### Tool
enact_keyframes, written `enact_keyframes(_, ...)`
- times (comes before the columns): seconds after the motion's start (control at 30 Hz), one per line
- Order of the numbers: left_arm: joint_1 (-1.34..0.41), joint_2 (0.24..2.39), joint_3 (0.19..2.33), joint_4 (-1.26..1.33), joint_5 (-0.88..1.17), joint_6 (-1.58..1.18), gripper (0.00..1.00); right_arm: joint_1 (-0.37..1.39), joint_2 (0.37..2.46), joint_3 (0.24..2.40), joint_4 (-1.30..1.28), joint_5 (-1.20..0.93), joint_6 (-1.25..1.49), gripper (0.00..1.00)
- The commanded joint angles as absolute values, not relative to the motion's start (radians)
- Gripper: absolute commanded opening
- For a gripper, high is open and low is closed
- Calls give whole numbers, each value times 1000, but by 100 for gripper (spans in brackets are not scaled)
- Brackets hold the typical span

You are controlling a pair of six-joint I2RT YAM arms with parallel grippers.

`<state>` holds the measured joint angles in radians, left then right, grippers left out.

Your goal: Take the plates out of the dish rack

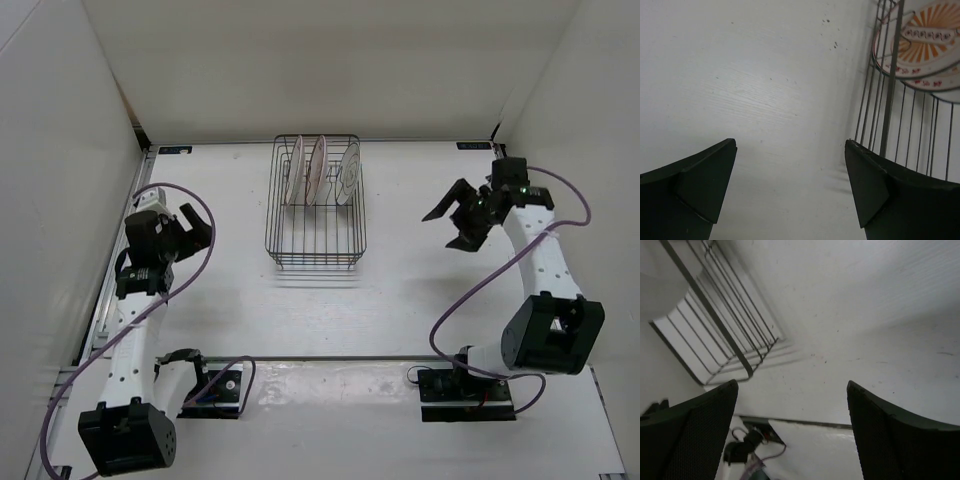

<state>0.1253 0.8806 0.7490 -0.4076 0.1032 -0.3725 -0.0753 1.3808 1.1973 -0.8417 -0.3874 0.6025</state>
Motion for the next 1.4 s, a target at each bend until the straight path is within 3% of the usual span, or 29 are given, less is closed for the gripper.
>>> enact_keyframes(0.0, 130, 835, 802, -525, 290, -250, 100, -89, 1437, 1494, -995, -129, 723, 90)
enact_keyframes(0.07, 129, 790, 802, -557, 377, -137, 100, -94, 1474, 1584, -1099, 82, 832, 90)
enact_keyframes(0.23, 130, 674, 792, -619, 284, -245, 100, -155, 1632, 1672, -1098, 154, 819, 90)
enact_keyframes(0.37, 130, 618, 775, -684, 191, -247, 100, -193, 1706, 1672, -953, -95, 735, 90)
enact_keyframes(0.5, 130, 569, 765, -750, 155, -233, 100, -149, 1695, 1575, -489, -322, 806, 90)
enact_keyframes(0.6, 129, 531, 758, -810, 91, -282, 100, -43, 1877, 1918, -614, -344, 734, 90)
enact_keyframes(0.63, 130, 513, 752, -827, 75, -297, 100, -17, 1979, 2162, -649, -341, 714, 90)
enact_keyframes(0.77, 132, 459, 739, -922, -72, -371, 100, 148, 2218, 2433, -719, -240, 634, 90)
enact_keyframes(0.9, 130, 471, 749, -957, -78, -348, 100, 247, 2174, 2248, -579, -161, 626, 90)
enact_keyframes(1.07, 129, 514, 749, -946, -66, -363, 100, 322, 2258, 2361, -659, -141, 511, 90)
enact_keyframes(1.37, 129, 560, 753, -953, -32, -368, 100, 442, 2261, 2286, -695, 185, 357, 84)
